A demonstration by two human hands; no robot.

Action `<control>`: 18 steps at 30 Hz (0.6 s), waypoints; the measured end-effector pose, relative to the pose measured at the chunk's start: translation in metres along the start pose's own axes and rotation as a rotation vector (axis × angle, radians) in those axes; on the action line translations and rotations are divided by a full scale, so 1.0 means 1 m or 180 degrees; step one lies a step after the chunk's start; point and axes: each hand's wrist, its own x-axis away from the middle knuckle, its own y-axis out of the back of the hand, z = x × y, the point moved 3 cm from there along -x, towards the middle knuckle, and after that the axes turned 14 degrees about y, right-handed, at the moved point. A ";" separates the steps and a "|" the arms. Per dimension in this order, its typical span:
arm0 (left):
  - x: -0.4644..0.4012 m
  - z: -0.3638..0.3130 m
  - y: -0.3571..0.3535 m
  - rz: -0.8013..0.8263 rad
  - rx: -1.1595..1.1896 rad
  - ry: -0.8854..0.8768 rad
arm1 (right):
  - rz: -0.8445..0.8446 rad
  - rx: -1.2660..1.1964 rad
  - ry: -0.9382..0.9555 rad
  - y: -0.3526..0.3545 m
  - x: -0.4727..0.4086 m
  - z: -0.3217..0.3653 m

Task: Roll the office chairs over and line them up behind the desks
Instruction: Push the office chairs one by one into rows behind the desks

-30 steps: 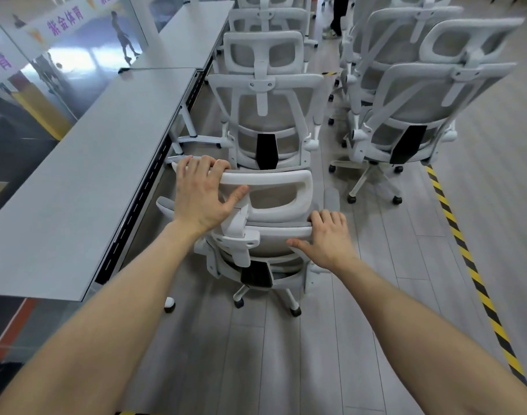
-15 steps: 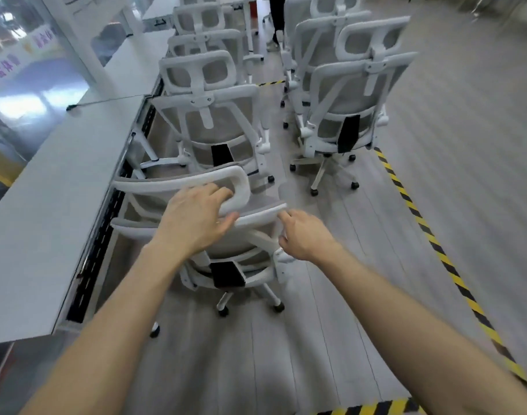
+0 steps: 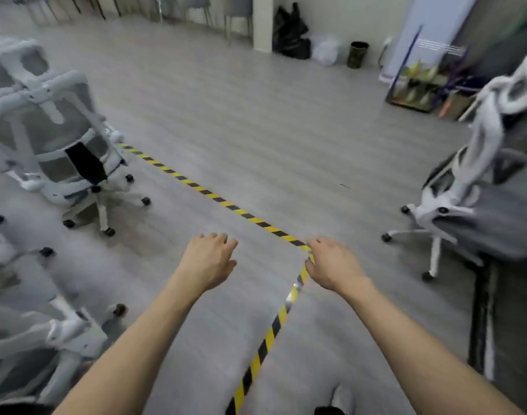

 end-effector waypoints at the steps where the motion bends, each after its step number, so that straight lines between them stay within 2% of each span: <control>1: -0.017 -0.040 0.009 -0.0042 -0.0051 -0.0141 | -0.0025 0.0004 -0.0145 0.003 0.018 -0.038; 5: -0.071 -0.185 0.043 -0.0133 -0.0155 -0.0615 | -0.0107 -0.0049 -0.0699 0.011 0.087 -0.175; 9: -0.119 -0.299 0.074 -0.0257 -0.0220 -0.1003 | -0.0125 -0.0033 -0.1121 0.022 0.140 -0.279; 13: -0.169 -0.376 0.104 -0.0387 -0.0277 -0.1195 | -0.0199 -0.0061 -0.1401 0.030 0.161 -0.358; 18: -0.248 -0.444 0.131 -0.0476 -0.0339 -0.1310 | -0.0300 -0.0110 -0.1607 0.035 0.146 -0.447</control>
